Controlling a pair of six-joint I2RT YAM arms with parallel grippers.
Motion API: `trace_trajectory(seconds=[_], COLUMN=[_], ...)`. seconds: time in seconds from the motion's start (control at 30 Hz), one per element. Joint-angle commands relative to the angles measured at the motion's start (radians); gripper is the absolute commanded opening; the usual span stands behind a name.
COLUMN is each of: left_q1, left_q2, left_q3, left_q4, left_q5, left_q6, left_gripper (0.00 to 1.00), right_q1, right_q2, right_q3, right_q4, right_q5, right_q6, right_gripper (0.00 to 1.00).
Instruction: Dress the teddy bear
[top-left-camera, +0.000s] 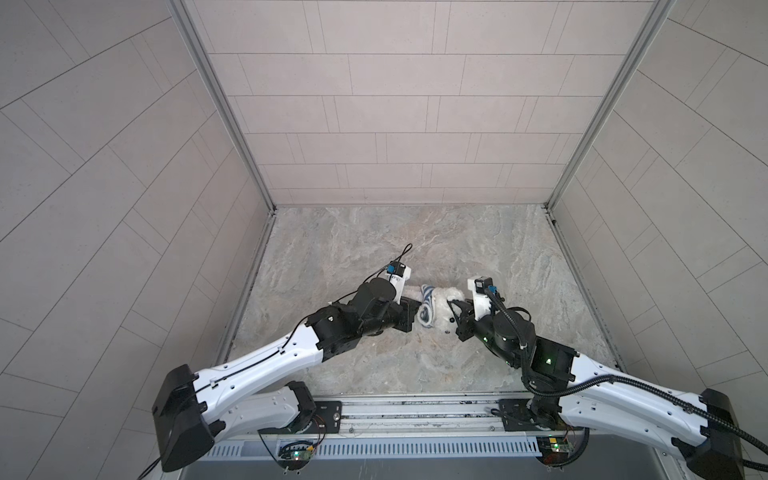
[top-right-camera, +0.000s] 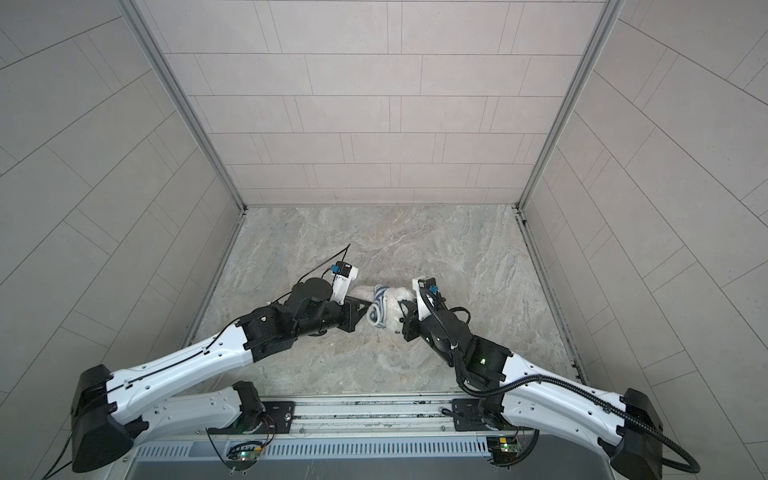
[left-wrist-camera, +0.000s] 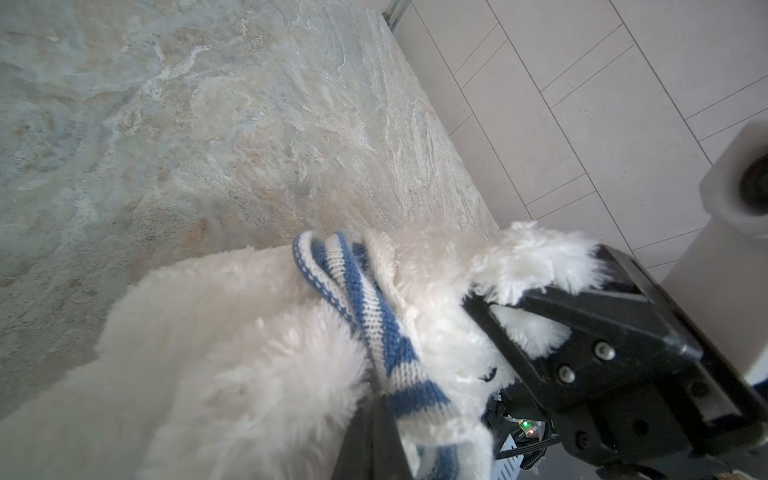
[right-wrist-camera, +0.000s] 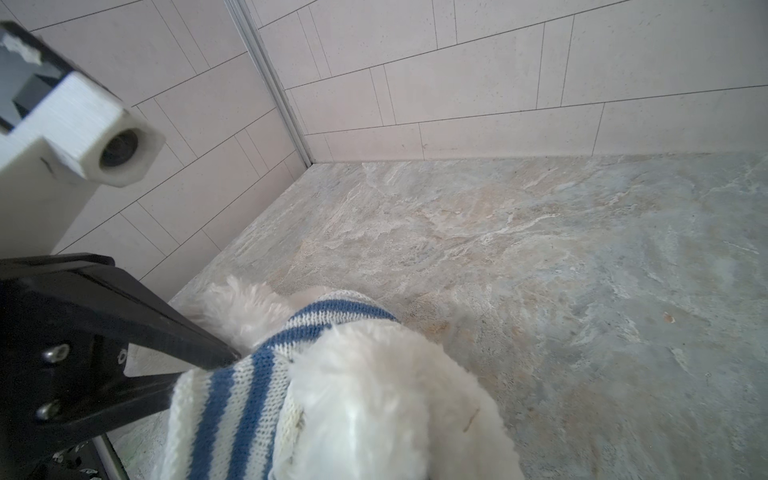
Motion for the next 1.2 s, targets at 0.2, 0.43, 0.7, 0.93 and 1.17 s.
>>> trace_trajectory(seconds=[0.2, 0.43, 0.7, 0.93, 1.17], left_q1=[-0.032, -0.044, -0.025, 0.127, 0.205], left_q2=[0.088, 0.145, 0.182, 0.101, 0.054], left_q3=[0.073, 0.076, 0.099, 0.006, -0.043], left_q4=[0.046, 0.089, 0.097, 0.108, 0.027], left_q5=[0.09, 0.135, 0.162, 0.312, 0.339], left_q6=[0.021, -0.002, 0.04, 0.08, 0.142], left_gripper=[0.0, 0.0, 0.0, 0.0, 0.05], right_q1=[0.047, 0.048, 0.055, 0.055, 0.053], right_q2=[-0.013, 0.028, 0.06, 0.054, 0.076], right_q3=[-0.006, -0.008, -0.007, -0.015, -0.031], right_q4=[0.036, 0.081, 0.098, 0.077, 0.065], right_q5=[0.108, 0.119, 0.135, 0.156, 0.169], right_q6=[0.069, 0.074, 0.081, 0.05, 0.021], right_gripper=[0.0, 0.0, 0.0, 0.0, 0.0])
